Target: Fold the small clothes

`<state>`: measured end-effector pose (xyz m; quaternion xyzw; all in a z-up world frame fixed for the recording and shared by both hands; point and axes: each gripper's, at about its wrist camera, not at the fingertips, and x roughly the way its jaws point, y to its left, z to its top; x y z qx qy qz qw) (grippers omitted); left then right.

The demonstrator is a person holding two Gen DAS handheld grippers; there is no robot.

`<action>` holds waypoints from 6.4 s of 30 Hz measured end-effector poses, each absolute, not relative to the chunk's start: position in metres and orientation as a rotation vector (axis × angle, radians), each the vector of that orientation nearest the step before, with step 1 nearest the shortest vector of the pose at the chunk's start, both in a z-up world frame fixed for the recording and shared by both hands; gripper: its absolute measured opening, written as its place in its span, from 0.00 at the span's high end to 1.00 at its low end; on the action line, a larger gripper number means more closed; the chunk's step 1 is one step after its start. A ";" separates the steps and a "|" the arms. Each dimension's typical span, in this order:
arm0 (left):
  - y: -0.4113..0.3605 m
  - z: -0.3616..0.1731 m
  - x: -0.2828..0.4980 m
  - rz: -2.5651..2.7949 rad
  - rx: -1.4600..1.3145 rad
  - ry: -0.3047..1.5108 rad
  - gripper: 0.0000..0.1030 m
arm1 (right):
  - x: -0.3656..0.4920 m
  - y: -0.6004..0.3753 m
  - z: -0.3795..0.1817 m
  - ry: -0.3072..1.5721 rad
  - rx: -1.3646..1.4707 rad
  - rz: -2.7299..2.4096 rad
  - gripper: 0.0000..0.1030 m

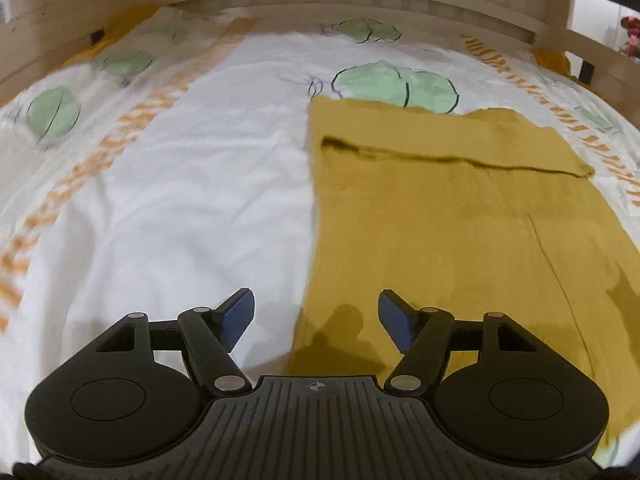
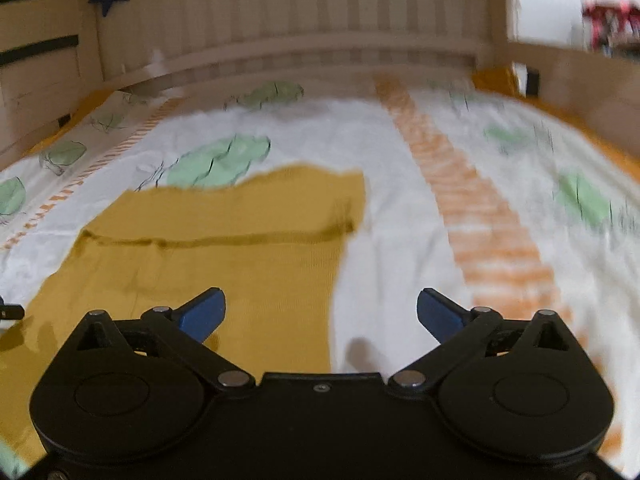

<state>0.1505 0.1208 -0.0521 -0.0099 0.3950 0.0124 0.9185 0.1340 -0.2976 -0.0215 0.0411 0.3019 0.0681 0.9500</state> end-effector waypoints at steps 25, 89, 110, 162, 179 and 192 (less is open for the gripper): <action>0.125 -0.075 0.098 0.025 -0.065 0.876 0.32 | 0.071 -0.323 -0.070 0.851 0.242 0.193 0.00; 0.149 -0.046 0.088 -0.049 -0.345 0.701 0.96 | 0.053 -0.356 -0.058 0.747 0.618 0.356 0.88; 0.146 -0.018 0.121 -0.058 -0.349 0.668 0.96 | 0.082 -0.365 -0.056 0.878 0.677 0.267 0.18; 0.155 -0.020 0.340 -0.030 -0.468 0.680 0.96 | 0.310 -0.353 -0.030 0.585 0.832 0.223 0.86; 0.162 -0.058 0.385 -0.040 -0.465 0.649 0.55 | 0.363 -0.345 -0.075 0.627 0.762 0.122 0.46; 0.107 -0.030 0.363 -0.137 -0.103 0.713 0.54 | 0.358 -0.313 -0.040 0.587 0.512 0.128 0.16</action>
